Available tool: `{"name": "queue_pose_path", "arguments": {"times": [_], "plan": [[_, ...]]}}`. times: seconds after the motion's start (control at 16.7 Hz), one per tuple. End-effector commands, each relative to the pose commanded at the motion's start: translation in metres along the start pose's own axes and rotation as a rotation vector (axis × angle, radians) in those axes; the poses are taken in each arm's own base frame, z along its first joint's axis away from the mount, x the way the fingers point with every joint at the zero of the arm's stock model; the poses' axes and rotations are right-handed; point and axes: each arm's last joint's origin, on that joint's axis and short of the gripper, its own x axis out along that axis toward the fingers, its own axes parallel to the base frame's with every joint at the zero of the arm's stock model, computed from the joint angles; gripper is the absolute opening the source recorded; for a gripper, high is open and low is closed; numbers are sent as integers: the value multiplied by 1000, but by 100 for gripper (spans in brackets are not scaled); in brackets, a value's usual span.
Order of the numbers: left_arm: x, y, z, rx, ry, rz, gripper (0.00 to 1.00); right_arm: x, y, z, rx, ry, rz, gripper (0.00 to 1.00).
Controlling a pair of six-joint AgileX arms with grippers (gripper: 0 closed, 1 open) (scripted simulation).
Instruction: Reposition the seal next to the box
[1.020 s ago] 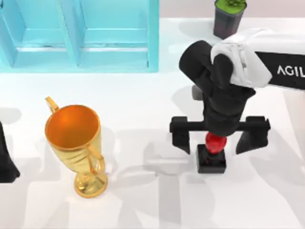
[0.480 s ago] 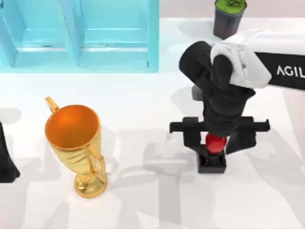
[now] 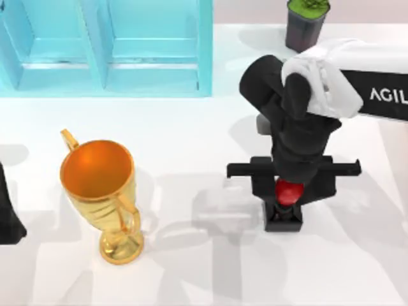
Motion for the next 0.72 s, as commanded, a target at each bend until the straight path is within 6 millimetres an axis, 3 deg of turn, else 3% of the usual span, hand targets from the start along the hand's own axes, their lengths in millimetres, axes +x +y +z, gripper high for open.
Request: {"name": "queue_pose_path", "arguments": {"times": [0.42,0.72], "plan": [[0,0,0,0,0,0,100,-1,0,0,1,-1,0,0],[0,0,0,0,0,0,100,-35,0,0,0,6,-4,0]]}}
